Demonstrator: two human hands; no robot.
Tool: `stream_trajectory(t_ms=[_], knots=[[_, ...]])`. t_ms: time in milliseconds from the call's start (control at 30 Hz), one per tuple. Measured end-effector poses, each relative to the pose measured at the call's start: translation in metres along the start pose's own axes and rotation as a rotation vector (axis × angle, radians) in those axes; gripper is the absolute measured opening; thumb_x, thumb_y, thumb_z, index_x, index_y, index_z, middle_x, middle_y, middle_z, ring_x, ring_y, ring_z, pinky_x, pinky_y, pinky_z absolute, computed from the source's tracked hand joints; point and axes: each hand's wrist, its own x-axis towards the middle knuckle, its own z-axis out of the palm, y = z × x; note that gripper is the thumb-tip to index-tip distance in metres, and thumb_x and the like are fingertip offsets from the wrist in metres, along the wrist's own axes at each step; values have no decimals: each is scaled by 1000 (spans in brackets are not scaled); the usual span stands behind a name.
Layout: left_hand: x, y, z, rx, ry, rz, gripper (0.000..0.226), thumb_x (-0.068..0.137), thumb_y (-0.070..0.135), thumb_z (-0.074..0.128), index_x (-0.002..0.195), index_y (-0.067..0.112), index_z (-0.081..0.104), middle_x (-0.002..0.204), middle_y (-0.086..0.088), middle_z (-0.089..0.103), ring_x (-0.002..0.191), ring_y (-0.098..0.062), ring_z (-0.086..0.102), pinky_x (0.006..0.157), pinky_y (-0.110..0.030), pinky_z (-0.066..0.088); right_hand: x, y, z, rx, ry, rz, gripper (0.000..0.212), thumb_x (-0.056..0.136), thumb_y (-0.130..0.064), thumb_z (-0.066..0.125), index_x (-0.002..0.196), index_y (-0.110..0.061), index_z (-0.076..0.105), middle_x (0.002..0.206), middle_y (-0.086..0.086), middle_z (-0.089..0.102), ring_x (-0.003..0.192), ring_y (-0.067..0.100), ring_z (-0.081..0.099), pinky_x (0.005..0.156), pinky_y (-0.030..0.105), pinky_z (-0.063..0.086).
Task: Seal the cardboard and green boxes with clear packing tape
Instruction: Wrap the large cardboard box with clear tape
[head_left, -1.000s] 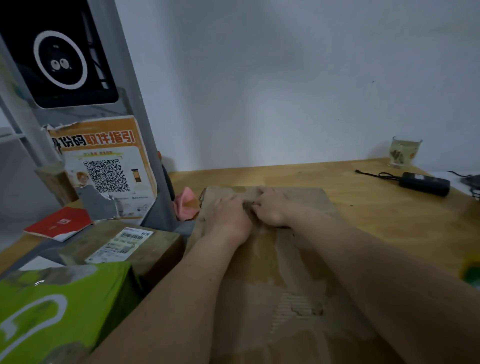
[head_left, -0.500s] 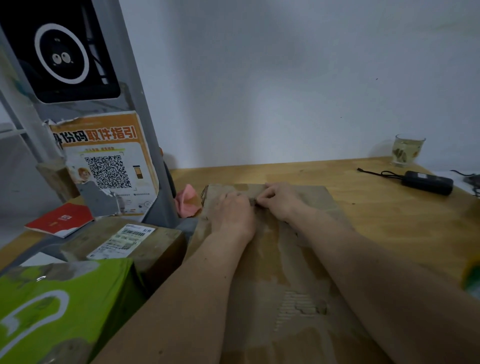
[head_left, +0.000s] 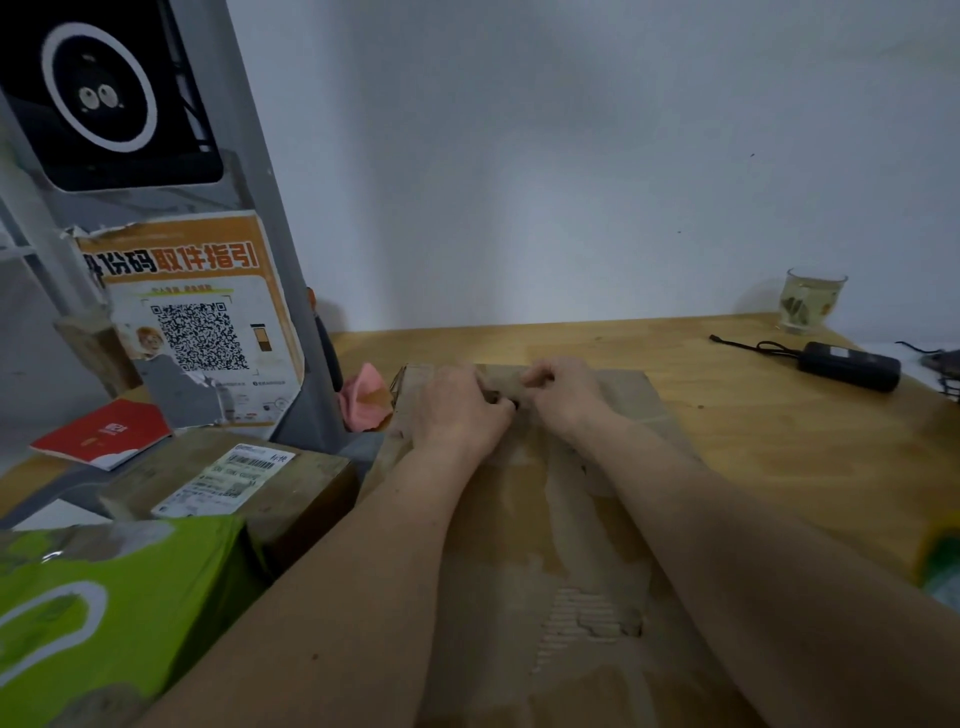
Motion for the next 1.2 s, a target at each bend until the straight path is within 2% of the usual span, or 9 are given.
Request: stream_trajectory(t_ms=[100,267,400,567,700,833,967,1067,1200], knots=[[0,-1,1,-61,-47,-14,21,86,36,66,103,26,57,104,5,60,96,-16,55,72,-29,41,3,-7,7,-256,24,-26,12,88,-18,67,98,-11,69,116,9,63,110,26,56,95,34,48],[4,3,-1,49,-116,-1,13,88,23,65,100,22,70,103,1,65,91,-16,56,71,-29,45,10,-24,8,-579,20,-79,34,87,-30,66,112,-8,61,126,13,49,121,30,42,94,34,42],[9,-3,-7,32,-144,-5,15,89,19,65,96,26,76,96,3,69,89,-16,60,79,-31,51,8,-36,12,-807,0,-195,37,93,-24,58,127,-10,52,131,12,44,125,31,39,97,40,42],[10,-4,-12,53,-132,-7,18,92,18,61,94,25,77,95,1,71,85,-17,61,72,-28,43,3,-50,8,-998,-68,-421,30,93,-11,54,123,-7,54,128,15,55,121,32,52,93,36,44],[10,-5,-11,18,-103,-29,16,91,21,62,93,25,77,94,-1,71,83,-20,60,69,-30,43,2,-60,4,-1056,-150,-536,27,93,-7,53,120,-3,55,128,15,58,120,32,54,90,36,44],[8,-4,-12,0,-90,-10,21,92,18,59,93,26,78,97,0,71,87,-20,61,73,-31,48,2,-59,-8,-1057,-201,-544,20,91,-3,54,111,0,57,120,17,61,112,33,57,78,34,41],[3,-3,-15,-15,-83,13,21,93,17,60,94,28,77,101,0,71,92,-20,62,77,-31,49,2,-47,-11,-1002,-198,-582,13,90,-6,54,101,-2,60,112,18,63,106,34,57,75,34,38],[-1,-3,-18,-27,-86,24,19,93,16,62,97,28,77,105,0,71,98,-21,62,85,-33,52,8,-41,-14,-915,-195,-551,7,90,-6,57,93,-5,63,105,17,65,100,33,59,70,31,35],[-2,-3,-20,-36,-96,25,16,92,18,64,97,27,77,108,0,71,101,-22,63,90,-35,52,9,-39,-18,-816,-202,-483,13,85,-16,70,91,-5,71,100,14,68,96,29,61,69,28,35]])
